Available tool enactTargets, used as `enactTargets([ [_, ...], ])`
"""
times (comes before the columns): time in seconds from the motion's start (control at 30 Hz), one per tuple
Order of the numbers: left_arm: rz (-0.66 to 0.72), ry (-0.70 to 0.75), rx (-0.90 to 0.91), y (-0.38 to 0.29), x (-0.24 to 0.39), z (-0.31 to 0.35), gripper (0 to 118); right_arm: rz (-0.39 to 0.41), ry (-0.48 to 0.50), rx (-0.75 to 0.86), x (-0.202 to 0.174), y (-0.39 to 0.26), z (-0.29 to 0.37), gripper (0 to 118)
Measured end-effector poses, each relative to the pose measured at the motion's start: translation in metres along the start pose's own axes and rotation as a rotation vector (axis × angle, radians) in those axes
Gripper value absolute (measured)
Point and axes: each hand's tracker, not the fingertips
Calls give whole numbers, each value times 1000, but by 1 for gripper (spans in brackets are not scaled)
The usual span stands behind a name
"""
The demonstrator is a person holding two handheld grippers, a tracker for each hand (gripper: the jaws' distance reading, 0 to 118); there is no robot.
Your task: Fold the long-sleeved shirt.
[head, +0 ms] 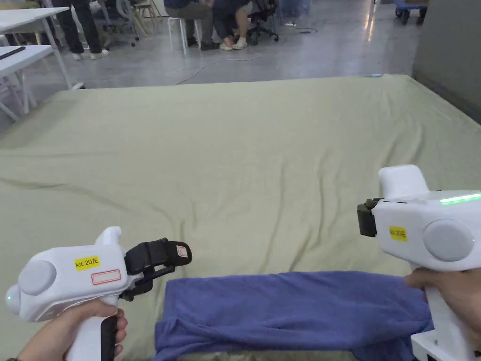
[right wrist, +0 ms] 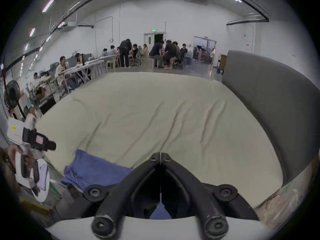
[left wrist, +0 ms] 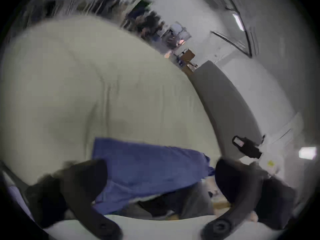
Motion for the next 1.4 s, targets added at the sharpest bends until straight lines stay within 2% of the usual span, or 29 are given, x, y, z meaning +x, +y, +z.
enactTargets([
  [0.03,14,8,51,-3,-6,-8,118,-39,39,-4,2,-2,1,0],
  [0.1,35,84,-1,-11,-32,-20,118,-85,81,-4,3,-4,2,0],
  [0.2,128,130,-46,-18,-52,-18,118,-74,76,2,0,-6,6,0],
  [0.3,204,-20,-91,-16,-102,-44,118,-60,72,-2,-7,-8,9,0],
  [0.37,191,-82,-15,-15,-101,-51,118,-66,73,-17,-8,-9,5,0],
  [0.5,278,-211,-77,-24,-87,-78,118,-47,66,-40,-9,-10,-2,0],
  [0.7,232,-216,-84,-18,-70,-116,118,-61,79,-30,-4,-11,2,0],
  [0.8,157,-197,-94,-21,-65,-114,118,-68,68,-31,-1,-13,2,0],
  [0.83,128,-156,-100,-20,-65,-110,115,-68,64,-35,0,-14,2,0],
  [0.87,92,-72,-104,-19,-61,-108,98,-68,62,-38,1,-14,2,0],
  [0.9,19,65,-102,-19,-53,-104,56,-68,61,-40,1,-15,2,0],
  [0.93,-65,233,-94,-18,-49,-103,5,-70,59,-42,2,-15,1,0],
  [0.97,-18,160,-94,-16,-60,-93,5,-75,59,-43,3,-15,1,0],
  [1.0,27,24,-103,-15,-56,-91,5,-79,59,-42,4,-16,1,0],
  [1.03,-4,88,-67,-13,-51,-87,5,-84,57,-42,4,-16,1,0],
  [1.1,-34,91,-60,-11,-46,-87,5,-90,54,-43,6,-16,1,0],
  [1.2,12,125,5,0,-47,-75,5,-98,48,-40,6,-16,3,0],
  [1.27,93,105,-4,7,-57,-68,5,-104,48,-38,7,-16,4,0],
  [1.4,61,107,21,13,-64,-49,5,-107,44,-37,10,-18,5,0],
])
